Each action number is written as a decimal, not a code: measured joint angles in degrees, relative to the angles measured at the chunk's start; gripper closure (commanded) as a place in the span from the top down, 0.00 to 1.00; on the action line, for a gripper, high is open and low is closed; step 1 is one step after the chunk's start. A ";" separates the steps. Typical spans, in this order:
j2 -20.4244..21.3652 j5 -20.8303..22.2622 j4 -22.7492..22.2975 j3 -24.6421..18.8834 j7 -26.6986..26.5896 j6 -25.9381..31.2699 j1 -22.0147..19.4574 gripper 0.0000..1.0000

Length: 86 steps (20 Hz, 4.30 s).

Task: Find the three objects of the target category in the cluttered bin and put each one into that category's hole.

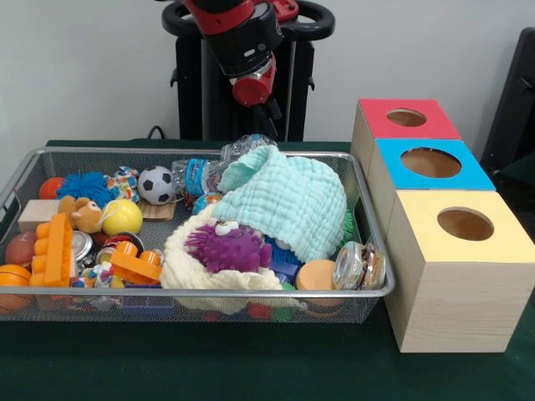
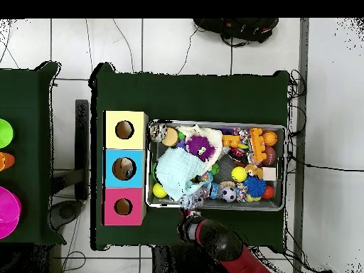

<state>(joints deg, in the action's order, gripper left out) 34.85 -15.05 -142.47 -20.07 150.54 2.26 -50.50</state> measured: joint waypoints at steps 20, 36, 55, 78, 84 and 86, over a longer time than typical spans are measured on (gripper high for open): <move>-1.51 0.00 3.53 -0.43 0.00 0.01 -0.50 1.00; -0.27 -0.35 8.18 0.19 0.00 3.59 5.11 1.00; -0.21 -0.35 9.66 0.11 0.00 3.70 2.42 0.00; 3.13 -0.34 7.94 -0.13 0.00 4.84 0.32 1.00; 6.22 -0.33 6.73 -0.14 0.00 7.33 -0.39 1.00; 7.05 -0.32 6.07 -0.13 0.00 7.88 -0.67 1.00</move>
<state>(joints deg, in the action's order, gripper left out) 41.91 -15.37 -136.40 -20.21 150.54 10.14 -51.18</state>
